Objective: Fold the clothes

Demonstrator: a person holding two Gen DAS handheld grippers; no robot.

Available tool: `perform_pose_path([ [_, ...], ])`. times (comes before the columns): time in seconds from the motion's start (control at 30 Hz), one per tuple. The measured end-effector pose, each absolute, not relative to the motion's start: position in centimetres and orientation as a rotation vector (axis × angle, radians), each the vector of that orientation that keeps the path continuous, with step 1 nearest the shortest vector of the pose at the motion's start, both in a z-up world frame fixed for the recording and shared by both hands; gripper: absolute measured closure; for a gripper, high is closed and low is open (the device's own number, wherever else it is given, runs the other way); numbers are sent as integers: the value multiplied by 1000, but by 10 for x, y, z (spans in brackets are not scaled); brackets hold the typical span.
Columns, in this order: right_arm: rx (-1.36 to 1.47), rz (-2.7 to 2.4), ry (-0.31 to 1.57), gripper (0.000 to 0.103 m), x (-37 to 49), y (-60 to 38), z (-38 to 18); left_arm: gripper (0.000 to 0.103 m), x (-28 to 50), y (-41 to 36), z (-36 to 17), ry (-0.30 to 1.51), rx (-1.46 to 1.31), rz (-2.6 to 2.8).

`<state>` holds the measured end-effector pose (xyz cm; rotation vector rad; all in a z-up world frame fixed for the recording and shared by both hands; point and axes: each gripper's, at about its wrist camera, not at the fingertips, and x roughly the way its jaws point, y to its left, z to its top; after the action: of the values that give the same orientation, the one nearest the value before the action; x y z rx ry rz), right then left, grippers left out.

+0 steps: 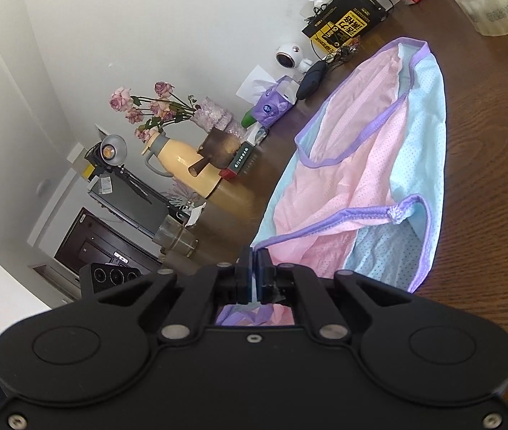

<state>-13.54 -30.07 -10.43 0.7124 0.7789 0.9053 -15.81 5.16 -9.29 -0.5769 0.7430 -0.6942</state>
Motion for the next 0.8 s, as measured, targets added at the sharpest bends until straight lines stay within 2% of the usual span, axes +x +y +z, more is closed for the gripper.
perform_pose_path([
  [0.07, 709, 910, 777, 98, -135, -300, -104, 66, -149, 39, -98, 792, -539, -684],
  [0.13, 709, 917, 774, 98, -135, -300, -103, 101, -141, 31, -104, 848, -532, -686],
  [0.23, 708, 919, 771, 98, -136, -301, -102, 103, -140, 34, -110, 839, -579, -704],
  [0.47, 743, 906, 758, 98, -133, -306, -104, 103, -153, 72, -105, 578, -843, -783],
  [0.73, 697, 726, 748, 96, -107, -294, -112, 101, -127, 65, -115, 639, -788, -515],
  [0.77, 668, 679, 744, 92, -103, -290, -113, 100, -125, 64, -116, 651, -775, -473],
  [0.8, 635, 649, 740, 88, -101, -286, -113, 95, -123, 64, -116, 662, -763, -435],
])
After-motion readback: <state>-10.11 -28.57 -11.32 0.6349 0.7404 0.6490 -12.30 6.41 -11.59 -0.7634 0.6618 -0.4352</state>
